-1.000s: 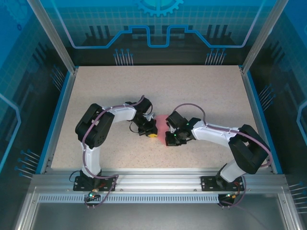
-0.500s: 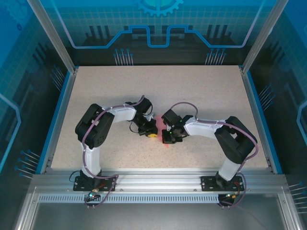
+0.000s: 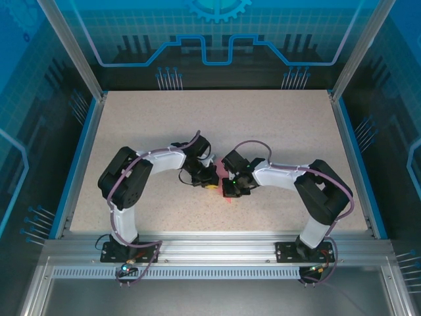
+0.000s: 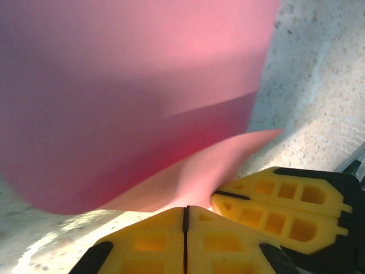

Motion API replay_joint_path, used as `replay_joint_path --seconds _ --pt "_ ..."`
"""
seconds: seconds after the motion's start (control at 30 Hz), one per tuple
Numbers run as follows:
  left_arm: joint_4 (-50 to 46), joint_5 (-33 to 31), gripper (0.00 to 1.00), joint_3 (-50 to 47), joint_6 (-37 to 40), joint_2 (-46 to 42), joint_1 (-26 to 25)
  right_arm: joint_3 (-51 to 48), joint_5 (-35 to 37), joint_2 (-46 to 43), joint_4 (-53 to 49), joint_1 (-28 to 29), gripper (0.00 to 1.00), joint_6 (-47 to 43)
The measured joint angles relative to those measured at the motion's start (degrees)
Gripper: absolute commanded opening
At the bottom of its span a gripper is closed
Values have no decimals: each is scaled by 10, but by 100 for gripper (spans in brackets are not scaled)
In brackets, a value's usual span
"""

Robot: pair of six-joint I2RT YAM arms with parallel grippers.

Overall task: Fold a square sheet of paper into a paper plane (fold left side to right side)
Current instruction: Third fold the triangle at the center of the table.

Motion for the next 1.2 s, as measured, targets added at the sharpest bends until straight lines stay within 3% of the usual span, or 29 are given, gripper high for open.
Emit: replay_joint_path --seconds 0.8,1.2 --pt "6 1 4 1 46 30 -9 6 1 4 -10 0 0 -2" --pt "-6 -4 4 5 72 30 10 6 2 4 -11 0 0 -4"
